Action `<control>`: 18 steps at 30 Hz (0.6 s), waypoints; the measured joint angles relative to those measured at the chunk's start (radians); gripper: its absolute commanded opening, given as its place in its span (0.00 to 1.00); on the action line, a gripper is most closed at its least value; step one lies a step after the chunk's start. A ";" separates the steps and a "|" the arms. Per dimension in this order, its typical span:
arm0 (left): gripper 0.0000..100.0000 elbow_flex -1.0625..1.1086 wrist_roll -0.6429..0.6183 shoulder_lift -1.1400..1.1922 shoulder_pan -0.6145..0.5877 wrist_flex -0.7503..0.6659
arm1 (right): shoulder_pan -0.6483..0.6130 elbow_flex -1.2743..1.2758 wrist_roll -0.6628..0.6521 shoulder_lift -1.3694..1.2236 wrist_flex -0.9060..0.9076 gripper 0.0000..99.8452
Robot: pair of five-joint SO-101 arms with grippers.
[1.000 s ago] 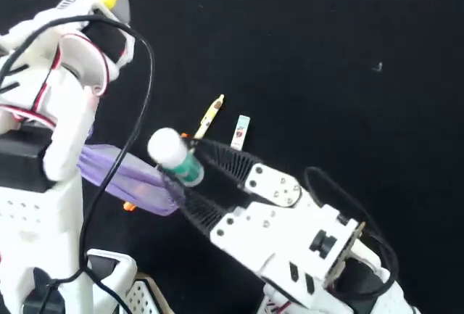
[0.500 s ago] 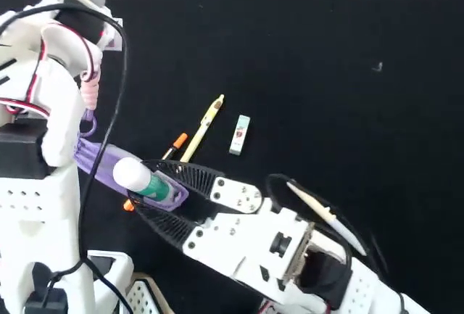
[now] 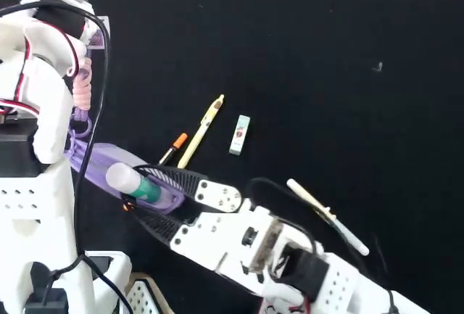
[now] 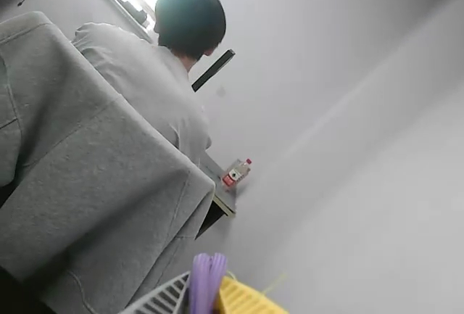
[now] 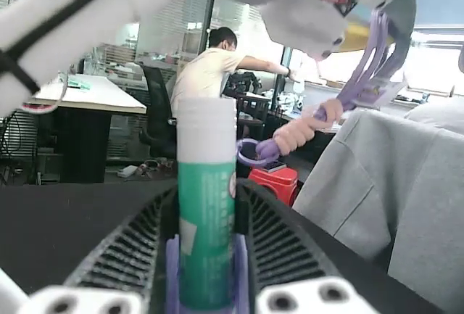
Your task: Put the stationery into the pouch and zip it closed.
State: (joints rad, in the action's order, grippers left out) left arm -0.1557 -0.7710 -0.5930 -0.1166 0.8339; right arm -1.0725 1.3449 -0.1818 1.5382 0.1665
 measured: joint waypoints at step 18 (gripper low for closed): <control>0.03 0.000 0.000 0.002 -0.046 0.000 | 0.026 0.176 -0.043 0.015 -0.232 0.19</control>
State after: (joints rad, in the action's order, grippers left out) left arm -0.1557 -0.7710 -0.5915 -0.1626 0.8339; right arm -1.0464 1.5213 -0.2248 1.5535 -0.0652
